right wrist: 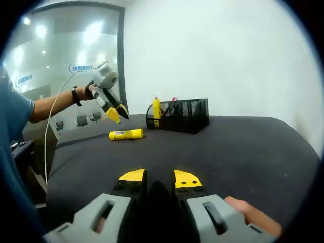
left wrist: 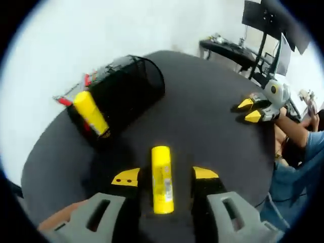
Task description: Pick up pens and glue sticks and place them into the holder.
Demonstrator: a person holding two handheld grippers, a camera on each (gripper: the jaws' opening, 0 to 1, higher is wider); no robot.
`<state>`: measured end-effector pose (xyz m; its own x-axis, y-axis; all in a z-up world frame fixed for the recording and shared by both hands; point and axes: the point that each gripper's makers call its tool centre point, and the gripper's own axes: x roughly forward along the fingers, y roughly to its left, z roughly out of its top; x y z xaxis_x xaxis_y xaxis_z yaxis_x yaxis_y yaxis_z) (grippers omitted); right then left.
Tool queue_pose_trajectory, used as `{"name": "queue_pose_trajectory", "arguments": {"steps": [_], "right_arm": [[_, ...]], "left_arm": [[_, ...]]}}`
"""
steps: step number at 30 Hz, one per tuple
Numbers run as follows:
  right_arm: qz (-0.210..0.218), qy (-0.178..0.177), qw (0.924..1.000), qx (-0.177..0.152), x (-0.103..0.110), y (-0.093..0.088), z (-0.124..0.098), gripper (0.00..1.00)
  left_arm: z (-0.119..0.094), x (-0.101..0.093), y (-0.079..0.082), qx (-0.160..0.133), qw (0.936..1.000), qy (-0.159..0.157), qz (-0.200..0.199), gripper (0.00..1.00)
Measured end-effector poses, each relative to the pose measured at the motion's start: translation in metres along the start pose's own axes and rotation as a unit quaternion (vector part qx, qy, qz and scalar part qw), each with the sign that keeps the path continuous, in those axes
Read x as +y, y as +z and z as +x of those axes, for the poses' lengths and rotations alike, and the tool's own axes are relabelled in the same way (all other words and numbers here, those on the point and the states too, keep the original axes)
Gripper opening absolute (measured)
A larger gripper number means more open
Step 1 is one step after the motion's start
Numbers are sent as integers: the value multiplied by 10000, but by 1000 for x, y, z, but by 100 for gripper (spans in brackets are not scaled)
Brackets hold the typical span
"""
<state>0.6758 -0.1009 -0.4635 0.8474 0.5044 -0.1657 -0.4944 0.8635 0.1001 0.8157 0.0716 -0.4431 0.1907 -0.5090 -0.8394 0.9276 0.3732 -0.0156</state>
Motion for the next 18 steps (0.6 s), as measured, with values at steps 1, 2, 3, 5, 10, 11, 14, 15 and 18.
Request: {"name": "queue_pose_trajectory", "arguments": {"steps": [1, 2, 3, 5, 10, 11, 14, 15, 18], "right_arm": [[-10, 0, 10000, 2, 0, 0, 0, 17], [-20, 1, 10000, 7, 1, 0, 0, 17], [-31, 2, 10000, 8, 2, 0, 0, 17], [-22, 9, 10000, -4, 2, 0, 0, 17], [1, -3, 10000, -74, 3, 3, -2, 17], [-2, 3, 10000, -80, 3, 3, -2, 17], [2, 8, 9999, -102, 4, 4, -3, 17], [3, 8, 9999, -109, 4, 4, -3, 17], [3, 12, 9999, -124, 5, 4, -3, 17]], "left_arm": [[4, 3, 1, 103, 9998, 64, 166, 35], [7, 7, 0, 262, 9994, 179, 98, 35], [11, 8, -1, 394, 9988, 187, 219, 34], [18, 9, 0, 555, 9982, 226, 44, 34], [33, 7, -2, 877, 9959, 186, 147, 34], [34, 7, -3, 935, 9948, 238, 312, 34], [42, 8, -2, 1065, 9934, 250, 339, 33], [43, 8, -2, 1131, 9929, 282, 255, 33], [47, 9, -3, 1239, 9913, 316, 305, 30]]}}
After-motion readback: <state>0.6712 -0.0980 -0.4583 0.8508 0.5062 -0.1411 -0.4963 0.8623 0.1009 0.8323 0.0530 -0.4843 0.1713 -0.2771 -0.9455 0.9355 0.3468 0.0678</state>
